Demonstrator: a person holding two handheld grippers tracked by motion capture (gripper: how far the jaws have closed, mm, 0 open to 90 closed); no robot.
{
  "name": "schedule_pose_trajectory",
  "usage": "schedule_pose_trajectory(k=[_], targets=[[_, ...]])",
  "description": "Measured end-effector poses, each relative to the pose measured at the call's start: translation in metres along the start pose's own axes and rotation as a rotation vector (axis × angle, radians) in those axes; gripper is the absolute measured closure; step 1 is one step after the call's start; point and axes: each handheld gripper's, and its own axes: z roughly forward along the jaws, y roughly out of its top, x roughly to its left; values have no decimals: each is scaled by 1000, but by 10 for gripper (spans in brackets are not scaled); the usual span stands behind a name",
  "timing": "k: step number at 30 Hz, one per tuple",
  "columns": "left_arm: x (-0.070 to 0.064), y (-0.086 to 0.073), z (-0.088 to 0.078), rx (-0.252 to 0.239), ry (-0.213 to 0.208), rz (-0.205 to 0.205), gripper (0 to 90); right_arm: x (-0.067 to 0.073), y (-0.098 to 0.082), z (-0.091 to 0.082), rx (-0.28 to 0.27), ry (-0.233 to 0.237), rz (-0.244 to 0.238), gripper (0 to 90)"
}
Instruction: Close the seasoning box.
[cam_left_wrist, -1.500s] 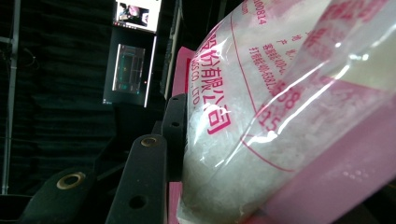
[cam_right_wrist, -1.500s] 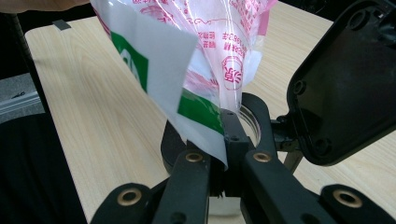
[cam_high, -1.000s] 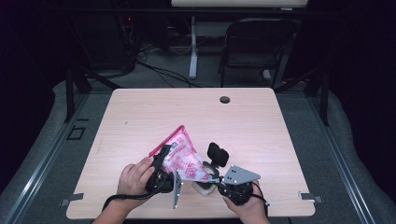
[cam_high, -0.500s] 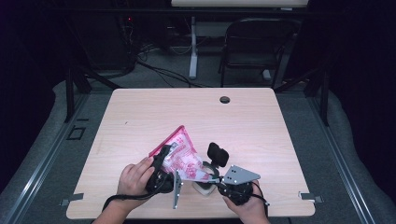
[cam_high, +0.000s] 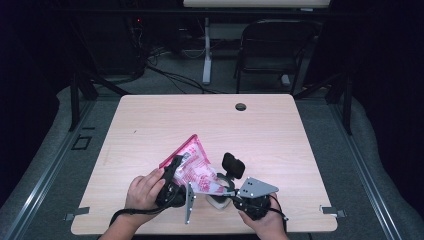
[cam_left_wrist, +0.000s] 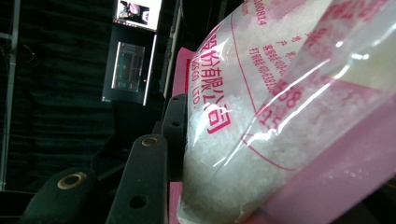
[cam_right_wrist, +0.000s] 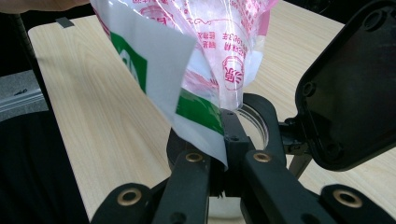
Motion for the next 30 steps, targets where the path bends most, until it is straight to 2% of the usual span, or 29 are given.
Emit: schedule_pose_trajectory(k=[19,30], targets=[[-1,1,1,5,10,47,679,0,-1,1,1,-1,-1,900],[1,2,0,5,16,51,680,0,0,-1,-8,-3,-1,900]])
